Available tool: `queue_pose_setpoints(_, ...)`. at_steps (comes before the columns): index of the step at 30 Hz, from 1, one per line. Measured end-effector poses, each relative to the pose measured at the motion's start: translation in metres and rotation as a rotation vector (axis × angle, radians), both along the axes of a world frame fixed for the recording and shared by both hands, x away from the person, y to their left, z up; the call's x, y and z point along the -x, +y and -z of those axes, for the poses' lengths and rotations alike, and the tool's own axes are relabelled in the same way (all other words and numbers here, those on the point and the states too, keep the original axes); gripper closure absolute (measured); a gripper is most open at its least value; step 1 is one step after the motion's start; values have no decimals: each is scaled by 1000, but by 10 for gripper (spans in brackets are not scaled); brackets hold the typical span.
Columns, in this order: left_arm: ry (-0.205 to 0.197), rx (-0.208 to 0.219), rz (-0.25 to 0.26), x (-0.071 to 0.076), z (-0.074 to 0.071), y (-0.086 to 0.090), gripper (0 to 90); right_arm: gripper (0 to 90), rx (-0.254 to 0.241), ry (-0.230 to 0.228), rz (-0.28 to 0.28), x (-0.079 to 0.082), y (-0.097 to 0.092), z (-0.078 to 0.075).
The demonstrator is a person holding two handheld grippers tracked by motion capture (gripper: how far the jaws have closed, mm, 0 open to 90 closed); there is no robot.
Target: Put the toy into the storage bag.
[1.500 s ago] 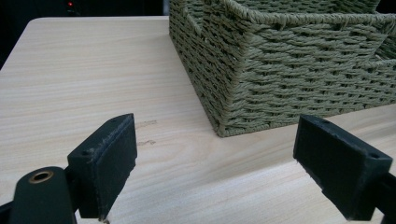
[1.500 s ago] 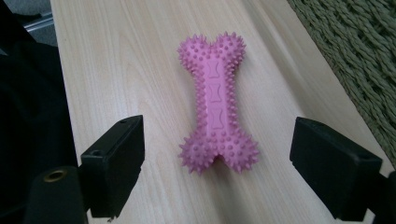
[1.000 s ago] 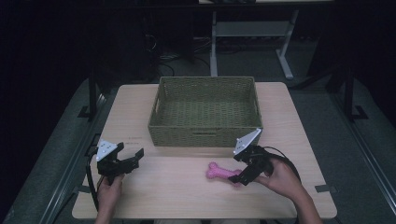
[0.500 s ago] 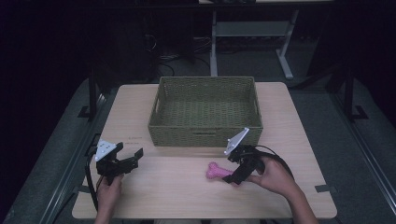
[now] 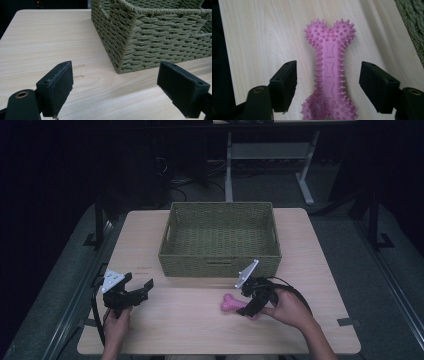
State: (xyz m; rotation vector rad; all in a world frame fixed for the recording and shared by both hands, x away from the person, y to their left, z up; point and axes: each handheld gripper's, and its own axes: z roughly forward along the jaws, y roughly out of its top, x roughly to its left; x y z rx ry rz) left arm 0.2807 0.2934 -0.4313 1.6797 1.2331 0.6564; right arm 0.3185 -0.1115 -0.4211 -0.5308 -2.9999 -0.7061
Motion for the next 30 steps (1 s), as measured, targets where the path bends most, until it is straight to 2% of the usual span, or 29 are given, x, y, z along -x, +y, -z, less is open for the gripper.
queue_pose_setpoints(30, -1, 1, 0, 0, 0, 1, 130, 487, 65, 14, -34, -5, 10, 14)
